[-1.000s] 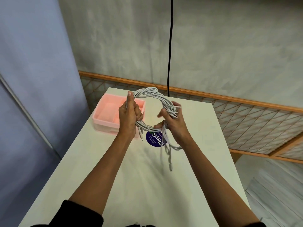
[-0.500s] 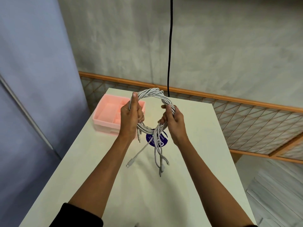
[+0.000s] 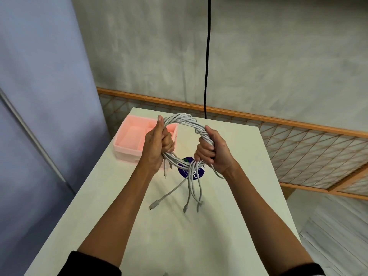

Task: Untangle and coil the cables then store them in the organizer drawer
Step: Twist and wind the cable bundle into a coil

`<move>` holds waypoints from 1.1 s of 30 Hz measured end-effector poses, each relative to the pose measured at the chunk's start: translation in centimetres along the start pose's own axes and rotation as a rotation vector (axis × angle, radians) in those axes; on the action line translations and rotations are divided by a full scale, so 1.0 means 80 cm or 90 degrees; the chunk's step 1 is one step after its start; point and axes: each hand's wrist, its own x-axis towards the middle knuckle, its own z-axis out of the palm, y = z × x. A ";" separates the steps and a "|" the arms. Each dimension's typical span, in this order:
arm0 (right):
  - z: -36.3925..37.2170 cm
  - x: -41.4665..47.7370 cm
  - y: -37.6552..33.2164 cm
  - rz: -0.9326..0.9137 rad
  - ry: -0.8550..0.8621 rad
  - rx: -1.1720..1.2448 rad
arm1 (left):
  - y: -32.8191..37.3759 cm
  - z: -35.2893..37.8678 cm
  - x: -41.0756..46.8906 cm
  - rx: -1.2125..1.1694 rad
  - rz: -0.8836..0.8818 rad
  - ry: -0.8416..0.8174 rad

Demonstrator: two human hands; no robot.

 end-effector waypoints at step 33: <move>-0.015 -0.030 -0.016 -0.008 0.135 -0.397 | 0.001 -0.005 0.009 0.256 -0.205 -0.319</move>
